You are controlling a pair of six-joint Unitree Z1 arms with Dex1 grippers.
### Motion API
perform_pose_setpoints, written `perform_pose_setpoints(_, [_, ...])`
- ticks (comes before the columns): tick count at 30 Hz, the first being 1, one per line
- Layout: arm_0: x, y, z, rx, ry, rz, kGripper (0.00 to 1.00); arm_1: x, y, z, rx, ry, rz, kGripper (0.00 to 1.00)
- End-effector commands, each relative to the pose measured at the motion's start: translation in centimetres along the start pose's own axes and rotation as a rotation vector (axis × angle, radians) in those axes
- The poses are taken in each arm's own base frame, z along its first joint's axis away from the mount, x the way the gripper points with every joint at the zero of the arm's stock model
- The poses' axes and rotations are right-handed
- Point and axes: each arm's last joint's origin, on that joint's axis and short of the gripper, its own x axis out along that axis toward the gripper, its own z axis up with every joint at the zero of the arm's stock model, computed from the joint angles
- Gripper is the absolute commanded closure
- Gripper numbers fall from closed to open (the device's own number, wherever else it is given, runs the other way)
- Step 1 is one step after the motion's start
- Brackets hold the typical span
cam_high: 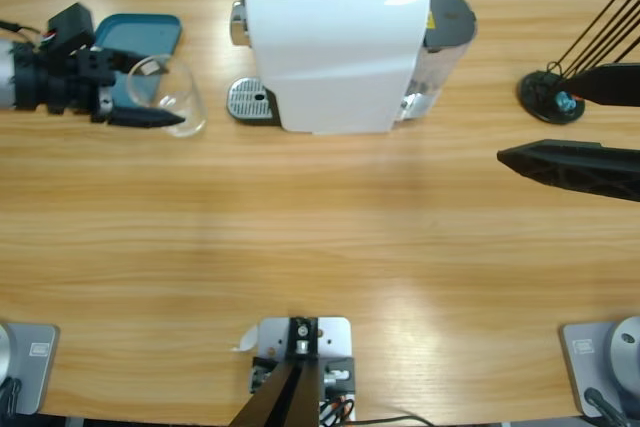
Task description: Pour coffee
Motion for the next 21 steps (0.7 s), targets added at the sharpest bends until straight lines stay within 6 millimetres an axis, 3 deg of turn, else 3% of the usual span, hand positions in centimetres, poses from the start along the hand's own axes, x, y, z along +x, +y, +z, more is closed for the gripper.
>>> perform_pose_setpoints(1, [5.5, 3.2, -0.6, 0.014, -0.035, -0.124, 1.000, -1.0, -0.6, -0.3, 0.007, -0.023, -0.083, 0.000])
perform_pose_setpoints(6, [8.3, 3.4, -0.5, 0.038, -0.014, -0.160, 1.000, -1.0, -0.6, -0.5, 0.022, -0.005, -0.085, 0.000])
perform_pose_setpoints(21, [10.6, 5.6, 0.0, 0.051, -0.051, -0.130, 1.000, -0.3, -0.4, 0.0, 0.035, 0.033, -0.105, 0.000])
